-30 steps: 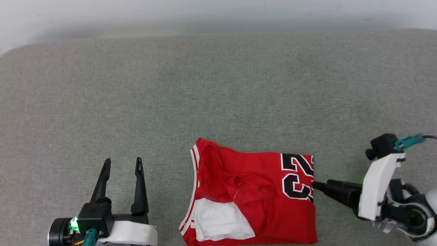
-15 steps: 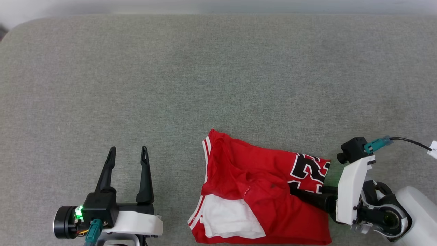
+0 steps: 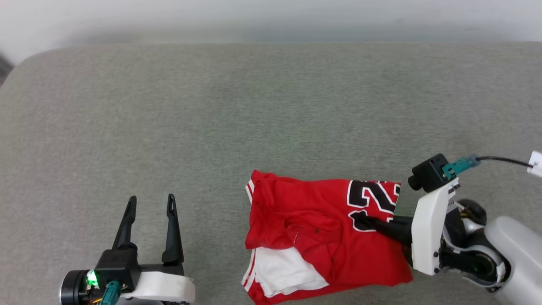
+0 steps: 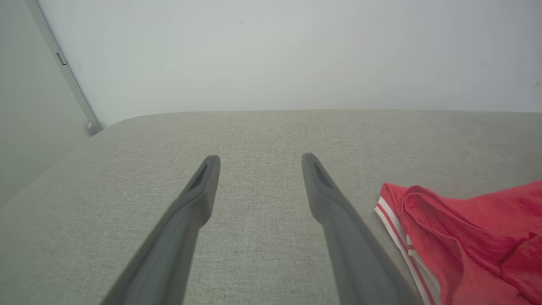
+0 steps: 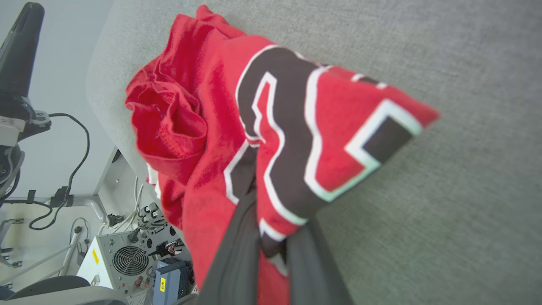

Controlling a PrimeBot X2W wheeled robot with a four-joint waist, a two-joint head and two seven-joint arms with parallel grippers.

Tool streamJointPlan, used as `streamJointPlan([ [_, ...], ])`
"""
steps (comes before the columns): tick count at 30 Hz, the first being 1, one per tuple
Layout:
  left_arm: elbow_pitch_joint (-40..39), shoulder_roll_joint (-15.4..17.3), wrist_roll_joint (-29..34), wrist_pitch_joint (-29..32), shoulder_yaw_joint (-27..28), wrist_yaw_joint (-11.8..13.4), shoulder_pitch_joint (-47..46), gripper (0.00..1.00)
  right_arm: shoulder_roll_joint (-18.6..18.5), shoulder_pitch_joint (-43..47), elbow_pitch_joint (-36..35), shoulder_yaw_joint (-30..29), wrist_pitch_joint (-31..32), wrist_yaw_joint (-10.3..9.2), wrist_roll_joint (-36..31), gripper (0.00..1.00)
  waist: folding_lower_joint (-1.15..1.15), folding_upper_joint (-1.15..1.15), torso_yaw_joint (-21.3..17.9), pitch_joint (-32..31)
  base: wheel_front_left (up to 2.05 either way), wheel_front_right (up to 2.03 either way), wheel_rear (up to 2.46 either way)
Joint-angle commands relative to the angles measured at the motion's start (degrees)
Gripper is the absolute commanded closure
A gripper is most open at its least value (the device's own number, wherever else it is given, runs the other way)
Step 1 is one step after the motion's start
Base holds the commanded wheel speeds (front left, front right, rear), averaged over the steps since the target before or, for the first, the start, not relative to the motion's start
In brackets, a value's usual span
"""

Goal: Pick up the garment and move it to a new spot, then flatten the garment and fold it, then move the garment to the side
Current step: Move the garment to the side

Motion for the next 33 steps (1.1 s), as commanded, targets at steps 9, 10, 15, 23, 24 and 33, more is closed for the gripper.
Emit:
streamJointPlan([
  [9,-1.21,-0.03,-0.82,-0.13,3.11,0.36,0.51,0.00,-11.14,-9.13,-11.50,4.17,3.06,-0.02,-5.39,1.00,0.00,0.00,-12.27,0.47,0.00,0.00,0.00],
  [10,-1.36,-0.04,-0.72,-0.13,3.38,0.34,0.22,0.00,-12.41,-9.76,-12.13,4.26,3.35,-0.02,-5.71,1.00,0.00,0.00,-13.49,0.94,0.00,0.00,0.00],
  [15,-2.05,-0.02,0.32,-0.13,4.79,-0.41,-1.40,0.00,-17.47,-12.58,-12.43,3.32,2.54,-0.02,-8.29,1.00,0.00,0.00,-18.83,4.25,0.00,0.00,0.00],
  [23,-3.54,0.44,2.59,-0.13,5.79,-2.14,-5.91,0.00,-22.98,-16.85,-3.60,1.52,-2.26,-0.05,-15.25,1.00,0.00,0.00,-20.64,11.61,0.00,0.00,0.00],
  [24,-3.77,0.60,2.83,-0.13,5.72,-2.42,-6.40,0.00,-23.31,-17.49,-1.88,1.61,-2.85,-0.03,-16.49,1.00,0.00,0.00,-20.50,12.57,0.00,0.00,0.00],
  [33,-7.04,1.69,4.17,-0.12,5.44,-2.39,-9.64,0.00,-22.21,-25.14,18.41,-0.30,-7.85,-0.05,-23.43,1.00,0.00,0.00,-19.55,20.36,0.00,0.00,0.00],
])
